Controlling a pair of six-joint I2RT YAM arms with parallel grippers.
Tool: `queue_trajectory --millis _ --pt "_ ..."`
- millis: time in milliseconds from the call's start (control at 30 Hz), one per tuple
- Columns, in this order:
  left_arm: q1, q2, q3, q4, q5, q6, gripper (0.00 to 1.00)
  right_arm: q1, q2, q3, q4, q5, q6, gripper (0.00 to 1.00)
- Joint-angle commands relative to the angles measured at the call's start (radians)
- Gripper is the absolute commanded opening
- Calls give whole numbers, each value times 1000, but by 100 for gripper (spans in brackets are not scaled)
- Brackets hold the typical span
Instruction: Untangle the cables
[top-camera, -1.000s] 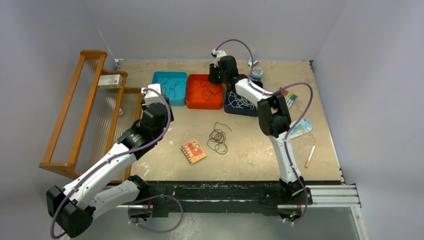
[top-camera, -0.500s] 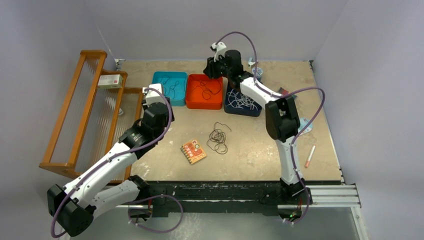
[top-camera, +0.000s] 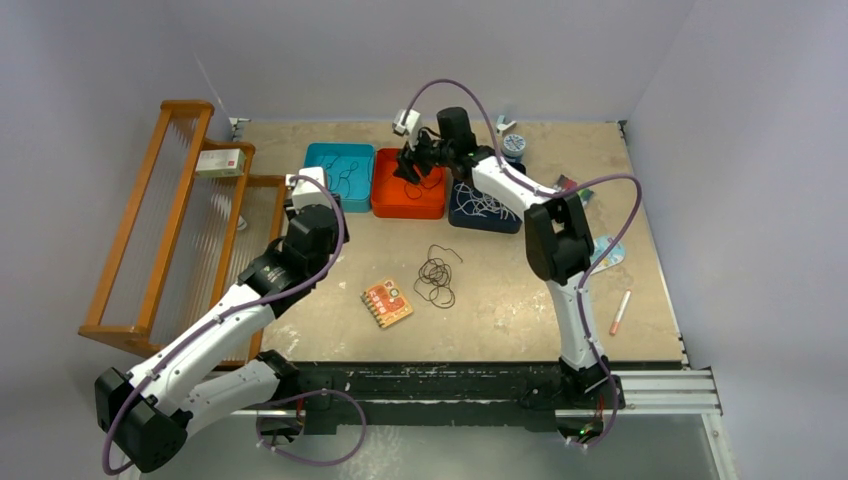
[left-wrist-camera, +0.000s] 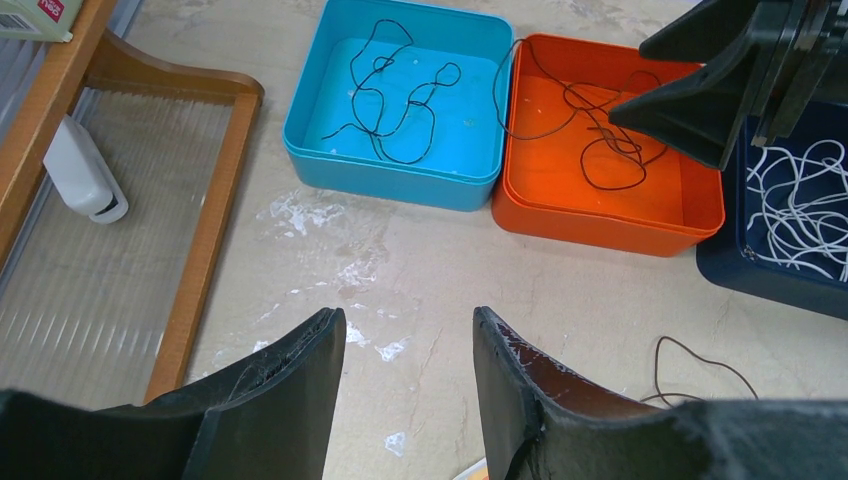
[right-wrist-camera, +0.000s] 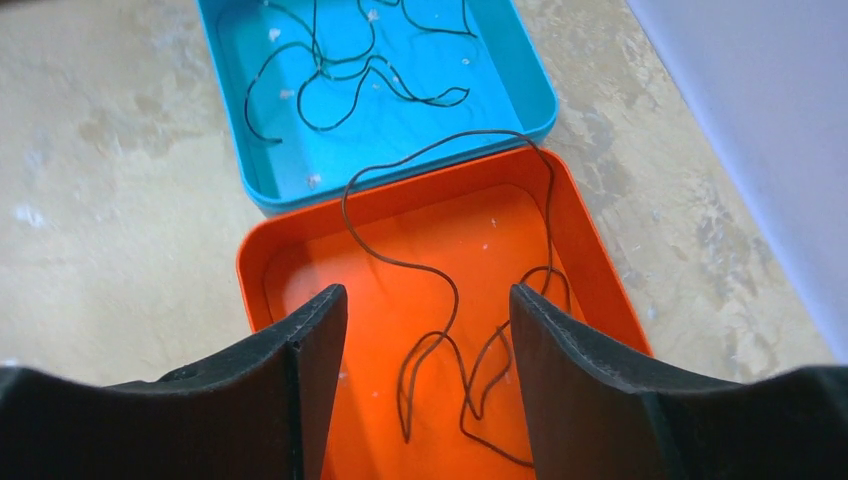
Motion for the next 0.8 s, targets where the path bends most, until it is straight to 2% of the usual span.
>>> queue_trajectory --millis 0,233,567,700,767 --pt "6 3 46 24 9 12 49 0 -26 11 -68 -74 -274 64" --pt "6 7 46 25 13 12 49 32 32 51 -85 44 -376 66" --pt "6 1 47 20 8 13 49 58 131 162 -108 83 -393 66" --pt "6 5 48 19 12 15 49 63 157 175 -81 135 -390 62" --pt "6 2 48 16 11 18 49 64 167 181 -70 158 -381 57"
